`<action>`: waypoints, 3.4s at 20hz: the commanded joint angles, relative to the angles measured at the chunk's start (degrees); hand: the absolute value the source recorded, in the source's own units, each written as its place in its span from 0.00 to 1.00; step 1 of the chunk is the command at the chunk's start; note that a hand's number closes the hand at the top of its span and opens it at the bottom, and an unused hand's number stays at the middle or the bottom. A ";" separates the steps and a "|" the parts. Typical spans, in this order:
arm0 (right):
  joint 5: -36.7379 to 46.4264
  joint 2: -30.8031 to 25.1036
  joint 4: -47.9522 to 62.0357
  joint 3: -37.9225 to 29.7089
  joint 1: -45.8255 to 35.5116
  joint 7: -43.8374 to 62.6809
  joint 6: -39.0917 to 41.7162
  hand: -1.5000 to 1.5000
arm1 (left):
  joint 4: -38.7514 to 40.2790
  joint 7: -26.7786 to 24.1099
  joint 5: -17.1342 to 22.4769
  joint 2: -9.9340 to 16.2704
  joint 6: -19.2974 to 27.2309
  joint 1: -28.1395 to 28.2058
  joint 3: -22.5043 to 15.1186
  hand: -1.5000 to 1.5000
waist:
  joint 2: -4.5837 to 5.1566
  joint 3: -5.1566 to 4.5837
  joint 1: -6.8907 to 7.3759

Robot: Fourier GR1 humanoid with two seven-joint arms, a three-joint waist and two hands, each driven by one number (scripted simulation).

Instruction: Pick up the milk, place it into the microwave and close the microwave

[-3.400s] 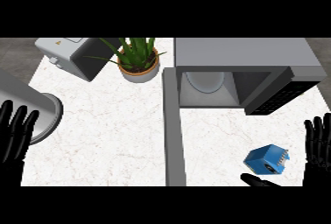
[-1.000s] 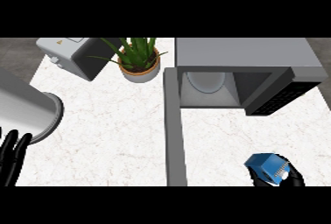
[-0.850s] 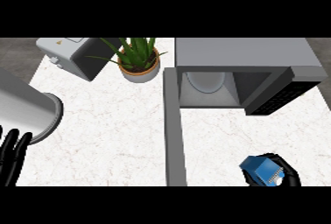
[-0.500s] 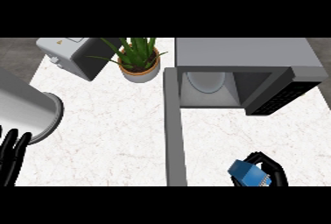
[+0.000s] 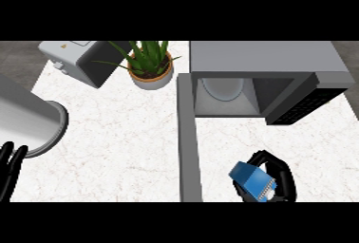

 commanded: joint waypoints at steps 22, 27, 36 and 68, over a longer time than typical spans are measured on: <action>8.80 -4.42 26.35 -5.11 -42.76 22.33 -23.84 1.00 | 3.18 -0.09 2.34 0.53 -3.23 -1.66 3.31 0.00 | 0.51 0.07 1.33; 10.60 -5.91 39.29 -8.14 -50.54 19.34 -29.73 1.00 | 5.95 -2.60 3.75 1.41 -4.53 -3.09 5.67 0.00 | 1.28 0.11 3.00; 14.65 -9.18 45.72 -9.73 -57.12 17.35 -47.42 1.00 | 3.93 -0.36 3.08 1.94 -5.24 -2.15 4.10 0.00 | 1.90 0.18 5.08; 16.22 -10.47 55.00 -10.84 -62.41 16.94 -43.03 0.00 | 1.09 -1.91 -2.42 1.19 -6.49 0.48 2.07 0.00 | 1.65 0.18 4.41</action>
